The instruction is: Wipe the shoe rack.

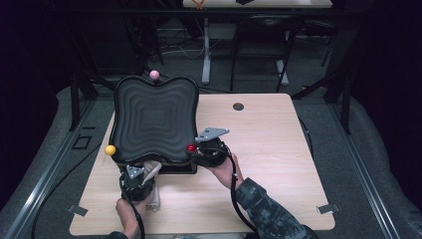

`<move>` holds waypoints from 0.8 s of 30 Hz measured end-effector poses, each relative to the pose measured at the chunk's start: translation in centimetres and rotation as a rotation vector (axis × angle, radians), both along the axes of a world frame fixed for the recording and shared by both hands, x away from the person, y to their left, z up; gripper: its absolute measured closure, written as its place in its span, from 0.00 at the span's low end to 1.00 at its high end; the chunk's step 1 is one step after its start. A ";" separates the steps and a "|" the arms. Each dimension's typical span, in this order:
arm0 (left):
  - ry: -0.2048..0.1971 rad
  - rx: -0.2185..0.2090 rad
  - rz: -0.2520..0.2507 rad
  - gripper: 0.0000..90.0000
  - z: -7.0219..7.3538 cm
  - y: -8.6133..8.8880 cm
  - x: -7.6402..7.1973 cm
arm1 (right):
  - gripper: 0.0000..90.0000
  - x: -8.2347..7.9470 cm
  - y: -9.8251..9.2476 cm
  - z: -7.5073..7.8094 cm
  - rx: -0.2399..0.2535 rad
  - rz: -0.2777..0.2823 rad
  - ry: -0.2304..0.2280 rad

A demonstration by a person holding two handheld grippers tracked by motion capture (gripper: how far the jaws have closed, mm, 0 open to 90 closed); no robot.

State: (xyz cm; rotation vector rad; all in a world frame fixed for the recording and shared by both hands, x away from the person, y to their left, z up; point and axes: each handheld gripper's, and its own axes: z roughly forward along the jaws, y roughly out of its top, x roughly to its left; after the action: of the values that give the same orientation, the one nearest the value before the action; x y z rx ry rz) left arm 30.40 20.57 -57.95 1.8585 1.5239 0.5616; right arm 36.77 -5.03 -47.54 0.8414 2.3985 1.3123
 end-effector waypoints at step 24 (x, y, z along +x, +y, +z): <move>0.034 -0.087 -0.387 0.90 0.0 -6.8 0.8 | 0.67 -0.2 0.0 -0.2 0.001 -0.009 -0.017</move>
State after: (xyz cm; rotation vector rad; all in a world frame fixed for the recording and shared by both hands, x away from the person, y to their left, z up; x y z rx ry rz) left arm 31.23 13.75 -57.99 2.0316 1.1442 0.2795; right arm 36.55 -4.99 -47.70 0.8366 2.3782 1.3121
